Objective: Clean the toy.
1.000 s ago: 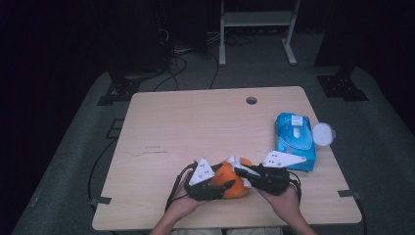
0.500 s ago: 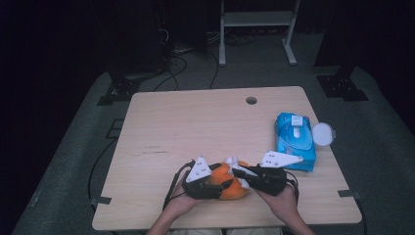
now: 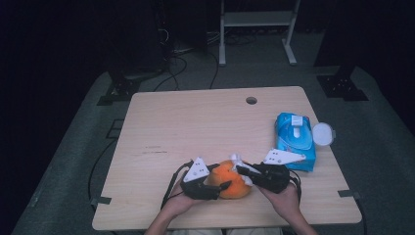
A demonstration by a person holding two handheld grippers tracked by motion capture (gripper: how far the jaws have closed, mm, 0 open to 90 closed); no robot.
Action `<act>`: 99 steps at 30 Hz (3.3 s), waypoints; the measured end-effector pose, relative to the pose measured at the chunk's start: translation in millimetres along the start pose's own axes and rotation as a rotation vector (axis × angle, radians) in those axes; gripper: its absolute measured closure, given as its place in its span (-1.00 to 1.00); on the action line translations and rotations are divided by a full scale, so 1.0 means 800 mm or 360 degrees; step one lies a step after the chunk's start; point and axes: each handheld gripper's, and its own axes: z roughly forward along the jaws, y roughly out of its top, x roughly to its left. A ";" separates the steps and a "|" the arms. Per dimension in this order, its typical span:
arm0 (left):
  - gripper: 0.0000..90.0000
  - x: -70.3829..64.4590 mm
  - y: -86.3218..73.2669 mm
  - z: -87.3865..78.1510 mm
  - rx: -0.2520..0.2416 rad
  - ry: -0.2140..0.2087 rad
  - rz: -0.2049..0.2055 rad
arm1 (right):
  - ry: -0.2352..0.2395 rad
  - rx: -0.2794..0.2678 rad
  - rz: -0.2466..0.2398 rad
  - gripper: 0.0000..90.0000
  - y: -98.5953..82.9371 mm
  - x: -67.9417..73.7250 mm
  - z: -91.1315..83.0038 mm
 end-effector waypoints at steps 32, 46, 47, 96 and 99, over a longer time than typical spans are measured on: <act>-0.58 0.025 -0.010 -0.010 0.0050 -0.0135 -0.0166 | 0.0012 0.0059 0.0079 0.79 -0.014 -0.016 0.010; -0.65 0.022 0.003 -0.017 0.0057 -0.0068 -0.0120 | 0.0012 0.0004 0.0096 0.78 -0.012 -0.019 0.005; -0.60 0.022 0.000 -0.014 0.0044 -0.0057 -0.0133 | 0.0018 -0.0011 0.0077 0.79 -0.008 -0.015 0.003; -0.72 -0.010 0.000 0.012 0.0076 0.0011 0.0111 | 0.0130 0.0055 -0.0030 0.78 -0.002 0.006 0.004; -0.17 -0.015 0.004 0.009 0.0060 0.0101 0.0182 | 0.0092 0.0062 -0.0027 0.78 -0.001 -0.001 0.006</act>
